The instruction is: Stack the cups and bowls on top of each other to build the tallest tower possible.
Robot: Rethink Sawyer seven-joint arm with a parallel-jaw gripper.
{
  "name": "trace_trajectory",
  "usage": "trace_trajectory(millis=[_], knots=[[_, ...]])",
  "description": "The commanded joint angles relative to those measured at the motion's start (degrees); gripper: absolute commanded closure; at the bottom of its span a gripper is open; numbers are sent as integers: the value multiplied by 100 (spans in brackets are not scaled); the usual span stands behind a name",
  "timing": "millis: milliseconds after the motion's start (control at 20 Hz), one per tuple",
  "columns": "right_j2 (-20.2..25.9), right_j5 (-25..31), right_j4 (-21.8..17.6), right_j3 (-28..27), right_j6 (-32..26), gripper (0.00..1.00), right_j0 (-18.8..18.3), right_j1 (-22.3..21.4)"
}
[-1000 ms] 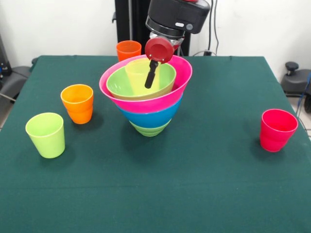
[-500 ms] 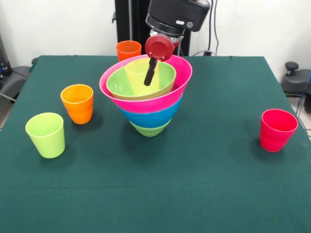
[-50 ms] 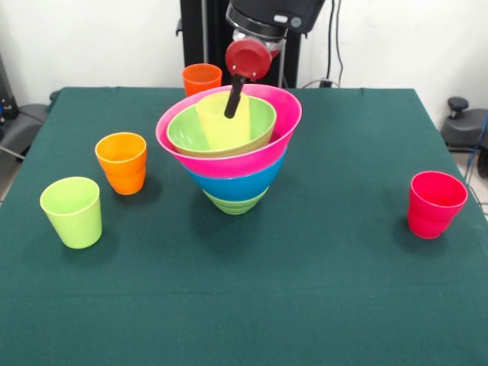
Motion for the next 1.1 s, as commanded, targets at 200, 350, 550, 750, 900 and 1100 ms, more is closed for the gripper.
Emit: trace_trajectory(millis=[200, 350, 550, 750, 900, 1100], knots=[[6, 1306, -512, -754, 716, 0, 159, -98], [-131, 1591, -560, -911, 701, 0, 171, -131], [-257, 1842, -601, -1104, 734, 0, 182, -152], [-303, 1923, -618, -1262, 775, 0, 186, -129], [-352, 2031, -634, -1405, 827, 0, 191, -102], [-437, 2237, -658, -1575, 862, 0, 200, -96]])
